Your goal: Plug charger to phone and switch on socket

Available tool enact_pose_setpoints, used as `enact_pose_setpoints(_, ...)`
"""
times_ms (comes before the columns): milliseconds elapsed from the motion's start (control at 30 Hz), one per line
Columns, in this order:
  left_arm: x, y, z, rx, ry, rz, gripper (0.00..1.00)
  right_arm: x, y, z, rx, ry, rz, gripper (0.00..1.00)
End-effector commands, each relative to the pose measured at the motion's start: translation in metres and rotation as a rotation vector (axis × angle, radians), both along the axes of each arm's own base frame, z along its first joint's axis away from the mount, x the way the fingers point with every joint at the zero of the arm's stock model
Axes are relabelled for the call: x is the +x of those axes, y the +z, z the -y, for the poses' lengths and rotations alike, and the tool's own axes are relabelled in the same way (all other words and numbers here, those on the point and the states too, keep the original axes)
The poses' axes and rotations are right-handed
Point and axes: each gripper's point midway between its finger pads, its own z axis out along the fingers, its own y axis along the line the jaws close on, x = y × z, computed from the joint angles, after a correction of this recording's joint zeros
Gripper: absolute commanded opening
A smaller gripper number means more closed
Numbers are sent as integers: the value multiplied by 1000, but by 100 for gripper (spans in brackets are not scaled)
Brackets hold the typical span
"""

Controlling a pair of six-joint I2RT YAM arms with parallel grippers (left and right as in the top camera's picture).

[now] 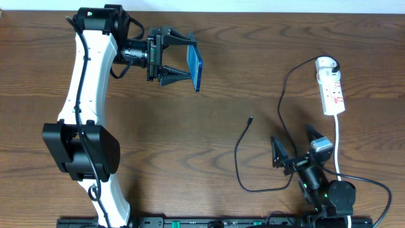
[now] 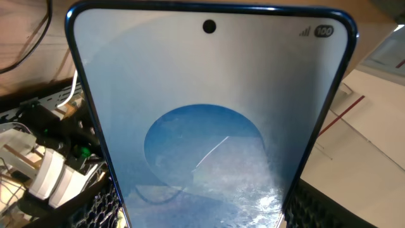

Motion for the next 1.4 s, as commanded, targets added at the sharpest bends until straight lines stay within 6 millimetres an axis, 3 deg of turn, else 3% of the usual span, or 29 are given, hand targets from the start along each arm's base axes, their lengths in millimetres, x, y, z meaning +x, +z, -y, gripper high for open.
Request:
enact_pose_setpoints(0,-15,26,1,-51,5,-40,75,-25,44,-32,281,257,35,99)
enact_pose_setpoints(133,-15,26,1,-51,5,-40,75,-61,129,-28,253,292,438,99)
enact_pose_setpoints(200,-15,26,1,-50,5,-48,75,-69,163,-25,244,274,480,99)
enact_pose_setpoints(233,-15,26,1,-49,6,-54,75,-66,169,-26,225,266,445,99)
enact_pose_setpoints(433,-15,26,1,-49,6,-54,75,-20,178,-28,-41,188,45,99)
enact_pose_setpoints(533,-15,26,1,-49,6,-54,75,-3,177,-37,-63,254,-98,99)
enact_pose_setpoints(633,-15,26,1,-49,6,-54,75,-12,173,-68,39,500,-227,99)
enact_pose_setpoints(700,-15,26,1,-49,6,-54,75,-15,183,-86,117,664,-248,97)
enact_pose_setpoints(733,-15,26,1,-49,6,-54,75,-13,188,-91,162,705,-266,90)
enact_pose_setpoints(933,-15,26,1,-49,6,-54,75,-8,223,-119,240,853,-259,99)
enact_pose_setpoints(1133,-15,25,1,-46,5,-53,75,6,242,-148,228,760,-360,96)
enact_pose_setpoints(1367,-14,25,1,-47,5,-34,75,43,222,-168,31,333,-523,95)
